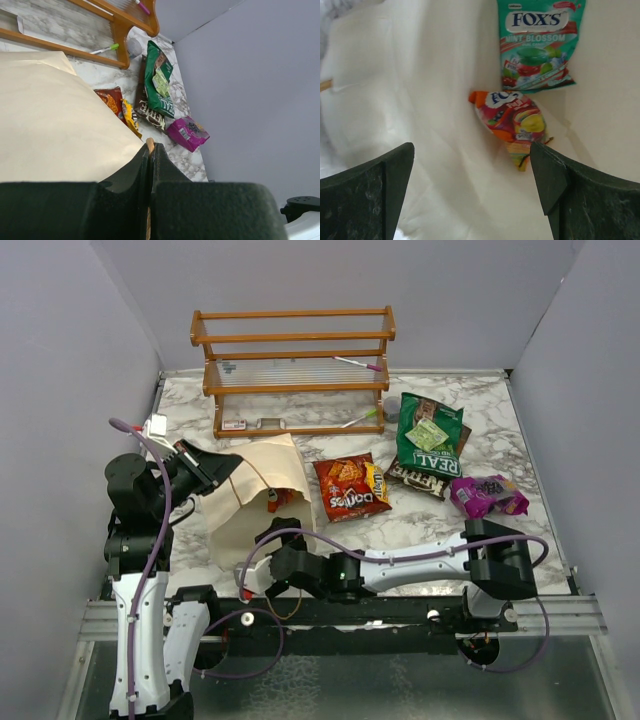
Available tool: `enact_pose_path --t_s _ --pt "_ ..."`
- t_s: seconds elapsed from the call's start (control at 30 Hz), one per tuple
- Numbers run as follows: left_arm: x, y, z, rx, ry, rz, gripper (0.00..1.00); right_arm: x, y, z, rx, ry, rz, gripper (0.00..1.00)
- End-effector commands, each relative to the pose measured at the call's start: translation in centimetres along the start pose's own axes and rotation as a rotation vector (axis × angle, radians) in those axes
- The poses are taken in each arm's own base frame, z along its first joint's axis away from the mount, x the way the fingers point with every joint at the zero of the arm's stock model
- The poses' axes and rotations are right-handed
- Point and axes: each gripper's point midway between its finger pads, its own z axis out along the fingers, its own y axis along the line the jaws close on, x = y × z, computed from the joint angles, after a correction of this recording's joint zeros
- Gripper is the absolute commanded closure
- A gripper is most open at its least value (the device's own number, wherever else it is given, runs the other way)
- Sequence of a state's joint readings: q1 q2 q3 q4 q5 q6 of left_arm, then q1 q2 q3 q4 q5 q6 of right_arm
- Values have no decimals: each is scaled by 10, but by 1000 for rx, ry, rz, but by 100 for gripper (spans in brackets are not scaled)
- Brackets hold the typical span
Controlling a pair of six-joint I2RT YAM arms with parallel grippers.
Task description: Take the snacks out of the paper bag
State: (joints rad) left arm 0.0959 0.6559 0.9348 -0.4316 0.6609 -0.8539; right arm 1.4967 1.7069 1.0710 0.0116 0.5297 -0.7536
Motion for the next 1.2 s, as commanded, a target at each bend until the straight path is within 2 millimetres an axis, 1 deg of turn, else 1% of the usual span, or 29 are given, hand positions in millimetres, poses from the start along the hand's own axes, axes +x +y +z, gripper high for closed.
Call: enact_pose_path --t_s 0.0,0.07,0.17,0.3,0.43,0.57,0.67,0.77,0.83,1.03,1.17 --pt "-6 -12 -6 23 -25 38 100 6 -33 15 60 72 -105 0" --pt "-6 -12 -6 23 -26 37 100 15 -35 23 54 105 -118 0" --pt "-6 -11 -4 28 -26 34 100 21 -37 38 44 148 -132 0" --pt "-7 -15 -3 42 -15 31 100 43 -42 55 63 253 -177 1" --pt "-10 -19 -4 48 -21 44 100 60 -49 67 71 304 -182 2" --pt "-10 -21 -4 55 -13 43 100 78 -53 79 102 355 -222 0" --pt "-11 -24 -6 58 -21 50 100 94 -61 87 150 407 -235 1" --pt "-10 -24 -6 58 -17 46 100 106 -70 95 193 447 -232 1" --pt "-10 -23 -6 57 -17 46 100 109 -76 100 217 456 -230 1" --pt "-8 -23 -7 59 -16 44 100 98 -99 108 318 417 -244 1" --pt "-8 -23 -8 55 -17 46 100 97 -103 113 332 406 -240 1"
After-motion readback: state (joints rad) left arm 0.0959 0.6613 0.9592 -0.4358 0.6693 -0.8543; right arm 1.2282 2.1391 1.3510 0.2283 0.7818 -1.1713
